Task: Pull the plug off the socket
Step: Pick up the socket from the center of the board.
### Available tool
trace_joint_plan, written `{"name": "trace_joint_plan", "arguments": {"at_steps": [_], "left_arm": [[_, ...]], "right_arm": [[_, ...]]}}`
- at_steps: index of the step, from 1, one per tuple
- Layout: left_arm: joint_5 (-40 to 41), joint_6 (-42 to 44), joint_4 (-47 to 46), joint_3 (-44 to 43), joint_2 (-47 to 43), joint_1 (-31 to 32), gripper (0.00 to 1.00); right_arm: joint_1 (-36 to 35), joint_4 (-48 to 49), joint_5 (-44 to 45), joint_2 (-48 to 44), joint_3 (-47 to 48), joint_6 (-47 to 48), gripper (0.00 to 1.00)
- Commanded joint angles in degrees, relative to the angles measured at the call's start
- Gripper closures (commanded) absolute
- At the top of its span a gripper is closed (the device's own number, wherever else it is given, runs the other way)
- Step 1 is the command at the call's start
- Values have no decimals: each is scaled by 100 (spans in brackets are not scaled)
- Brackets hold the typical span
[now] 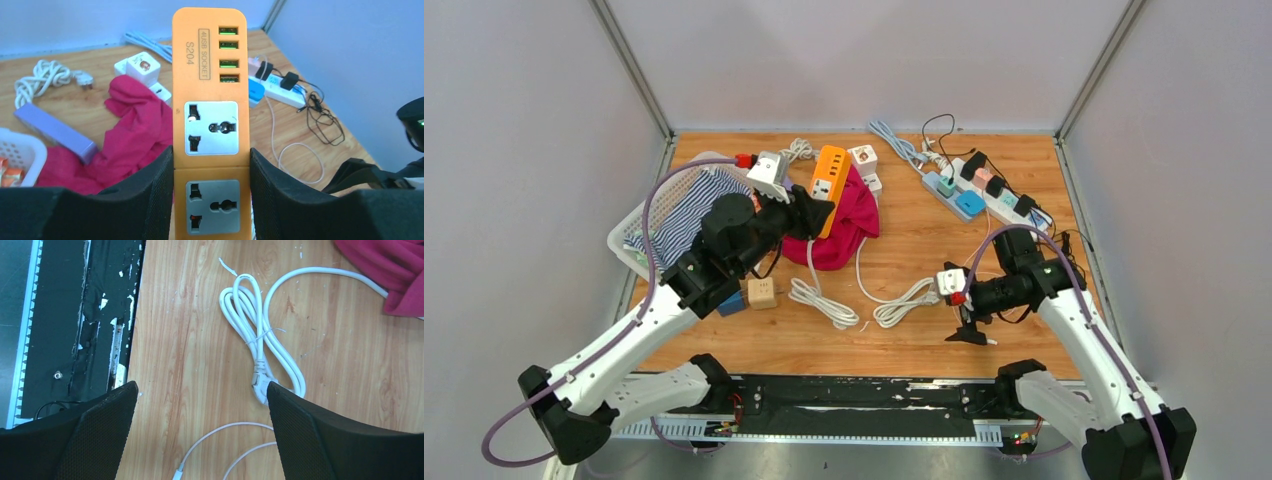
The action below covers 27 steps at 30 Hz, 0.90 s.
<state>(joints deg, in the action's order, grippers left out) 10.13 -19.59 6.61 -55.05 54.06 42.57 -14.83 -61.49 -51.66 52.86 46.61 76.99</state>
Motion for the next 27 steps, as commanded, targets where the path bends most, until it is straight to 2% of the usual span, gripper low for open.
{"name": "trace_joint_plan", "arguments": {"at_steps": [1, 7, 10, 15, 17, 21, 22, 24, 26, 27], "left_arm": [[-484, 7, -237, -371, 111, 31, 100], [-934, -823, -631, -200, 279, 159, 100], [-436, -954, -635, -365, 443, 660, 100], [76, -915, -635, -711, 823, 1291, 100], [149, -816, -800, -708, 934, 1372, 100], [-213, -944, -1625, -320, 1075, 1407, 100], [-251, -987, -1687, -325, 1151, 1412, 100], [-196, -1094, -1733, -397, 1303, 1441, 100], [-128, -1031, -1769, -500, 1436, 1514, 100], [-111, -932, -1771, -551, 1512, 1569, 100]], "right_arm": [[138, 23, -223, -151, 1, -121, 0], [130, -12, -901, -298, 208, -246, 0], [129, 69, -1510, -403, 475, -391, 0], [204, 724, -2429, -288, 1143, -1800, 0], [525, 727, -2853, -168, 1275, -2056, 0], [1500, 1011, -3728, -296, 1086, -2600, 0], [1696, 1396, -3836, -390, 942, -3103, 0], [1897, 2909, -3896, -621, 484, -4761, 1], [1959, 4876, -3479, -820, -33, -6718, 0], [2006, 5531, -3206, -865, -204, -7441, 0]]}}
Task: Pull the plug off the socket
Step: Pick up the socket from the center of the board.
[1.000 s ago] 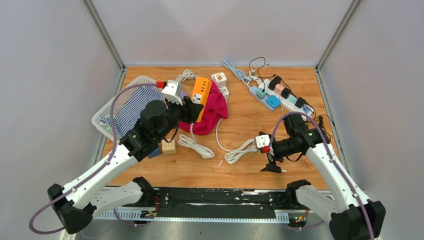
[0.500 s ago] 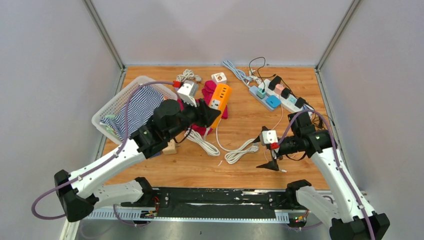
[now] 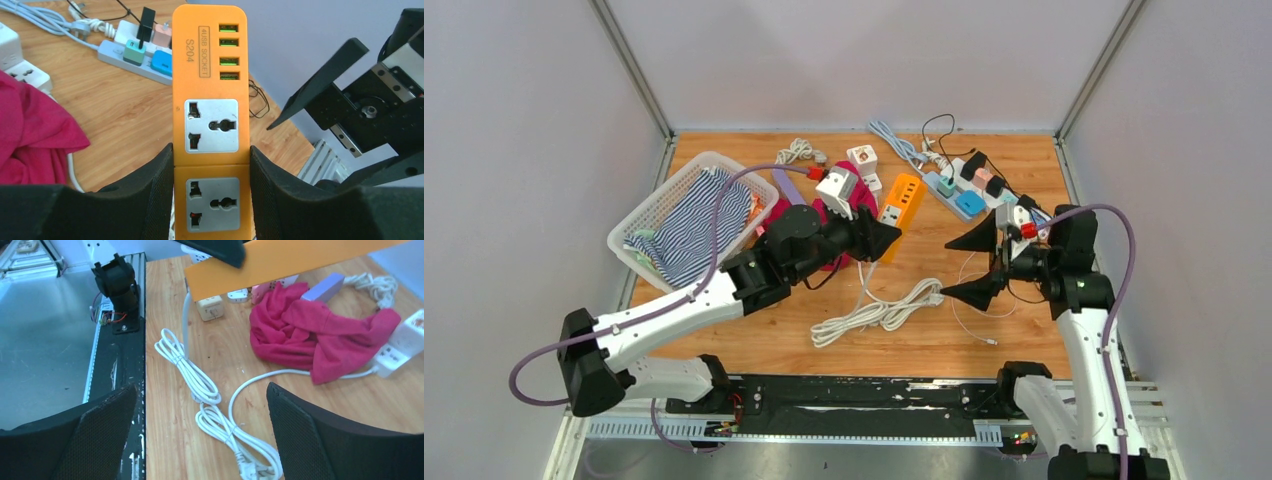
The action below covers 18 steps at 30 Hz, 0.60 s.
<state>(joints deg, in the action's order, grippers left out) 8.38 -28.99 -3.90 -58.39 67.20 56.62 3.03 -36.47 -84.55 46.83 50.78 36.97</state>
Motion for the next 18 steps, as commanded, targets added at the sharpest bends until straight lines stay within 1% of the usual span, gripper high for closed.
{"name": "trace_joint_plan", "arguments": {"at_steps": [1, 5, 7, 9, 12, 15, 18], "left_arm": [[90, 175, -711, -253, 269, 230, 100], [329, 679, -711, -67, 337, 422, 100], [426, 860, -719, 97, 300, 470, 100], [597, 933, -754, 220, 260, 551, 100], [735, 948, -844, 333, 252, 644, 100], [876, 970, -852, 324, 289, 798, 100], [1045, 999, -855, 291, 347, 927, 100]], "right_arm": [[270, 3352, 238, -259, -668, -3847, 0], [297, 3432, 319, 122, -116, -4841, 0], [303, 3370, 563, 360, 70, -5485, 0], [287, 3564, 656, 540, 52, -6092, 0], [237, 4244, 924, 574, -228, -7001, 0], [22, 4571, 1431, 415, -453, -7441, 0], [-269, 4677, 1781, 337, -582, -7532, 0]]}}
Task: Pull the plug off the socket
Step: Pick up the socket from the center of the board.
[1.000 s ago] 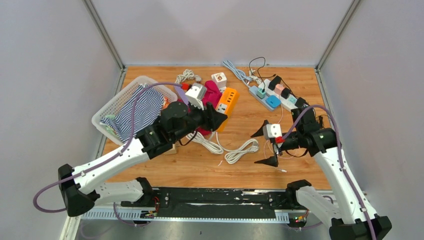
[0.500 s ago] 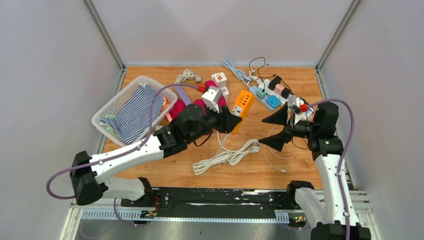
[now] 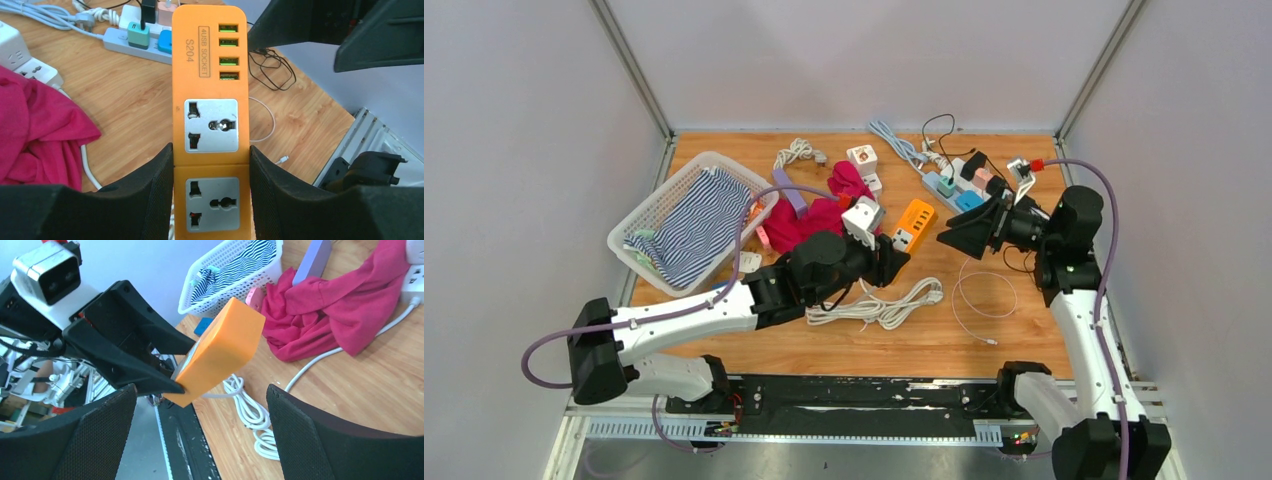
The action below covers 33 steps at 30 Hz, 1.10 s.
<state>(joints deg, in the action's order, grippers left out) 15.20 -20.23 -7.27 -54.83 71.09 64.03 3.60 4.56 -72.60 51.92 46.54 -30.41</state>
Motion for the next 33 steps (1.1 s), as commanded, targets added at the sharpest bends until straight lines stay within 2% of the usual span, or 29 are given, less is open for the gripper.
{"name": "trace_joint_plan", "arguments": {"at_steps": [1, 7, 13, 21, 28, 31, 33], "left_arm": [[387, 118, -519, -90, -11, 203, 100], [413, 87, -514, -302, 251, 328, 100], [533, 174, -513, -499, 559, 459, 100], [875, 351, -515, -582, 733, 540, 100], [747, 435, -516, -599, 814, 549, 100], [569, 471, -516, -595, 827, 549, 100], [504, 504, -518, -583, 822, 558, 100]], "right_arm": [[-540, 568, 647, -146, -190, -795, 0], [-715, 973, 720, 83, -434, -1215, 0], [-981, 1003, 727, 196, -478, -1102, 4], [-1000, 898, 927, 139, -656, -1140, 22], [-993, 975, 1003, 78, -793, -1197, 46], [-994, 1018, 1048, 89, -858, -1216, 49], [-996, 1021, 1073, 90, -883, -1242, 43]]}}
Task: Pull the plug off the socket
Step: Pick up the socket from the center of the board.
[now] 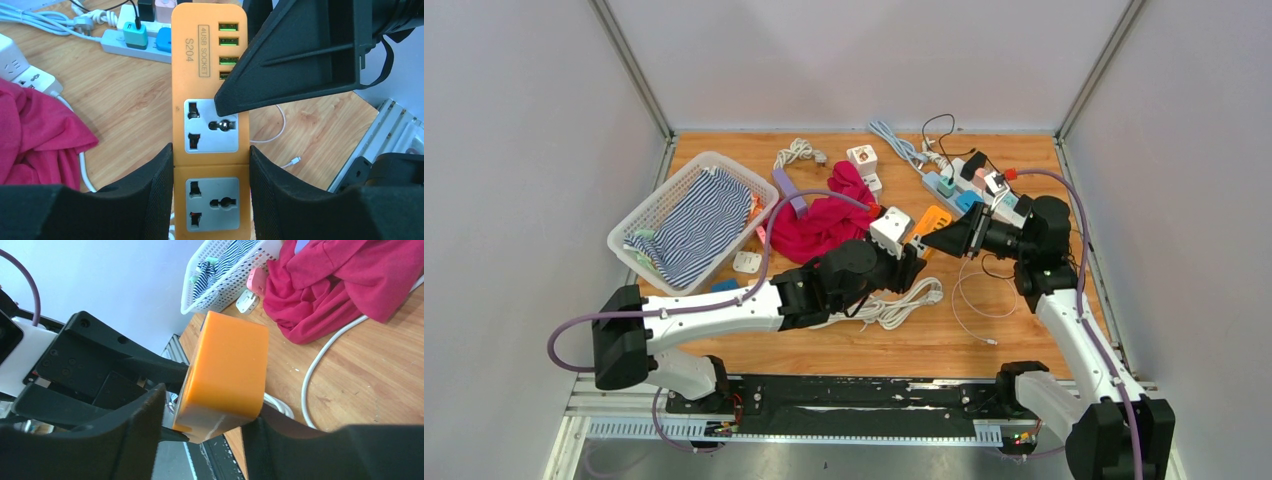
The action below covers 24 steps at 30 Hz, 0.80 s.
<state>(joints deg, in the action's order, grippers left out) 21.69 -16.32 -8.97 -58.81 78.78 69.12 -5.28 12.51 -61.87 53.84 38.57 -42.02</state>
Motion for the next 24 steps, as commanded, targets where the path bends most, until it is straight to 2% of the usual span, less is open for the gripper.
{"name": "trace_joint_plan", "arguments": {"at_steps": [1, 4, 9, 12, 14, 15, 16, 17, 19, 21, 23, 24], "left_arm": [[-162, 130, -345, -176, 55, 49, 100], [-200, 176, -344, -170, 75, 60, 100], [-277, 212, -343, -220, 158, 66, 100], [-295, 233, -342, -261, 198, 66, 100], [-350, 272, -339, -282, 205, 66, 100], [-457, 332, -337, -265, 192, 66, 96], [-564, 391, -333, -240, 152, 66, 85], [-661, 441, -333, -201, 85, 66, 71], [-904, 546, -336, -39, -131, 68, 41], [-1024, 643, -338, 182, -424, 66, 19], [-1159, 710, -323, 422, -766, 71, 2], [-1223, 750, -310, 543, -969, 62, 0]], "right_arm": [[-108, 225, 24, -102, -94, -94, 39], [-112, 234, 96, -122, -112, -80, 34], [-108, 258, 212, -108, -163, -65, 40], [-110, 288, 197, -77, -163, -68, 54], [-106, 323, 186, -95, -165, -34, 72], [-97, 330, 185, -124, -172, -20, 84], [-86, 339, 194, -182, -180, 26, 96], [-55, 337, 196, -257, -201, 79, 100], [71, 428, 187, -453, -317, 120, 100], [242, 545, 128, -675, -394, 98, 100], [407, 626, 22, -869, -413, 77, 100], [466, 656, -61, -934, -378, 84, 100]]}}
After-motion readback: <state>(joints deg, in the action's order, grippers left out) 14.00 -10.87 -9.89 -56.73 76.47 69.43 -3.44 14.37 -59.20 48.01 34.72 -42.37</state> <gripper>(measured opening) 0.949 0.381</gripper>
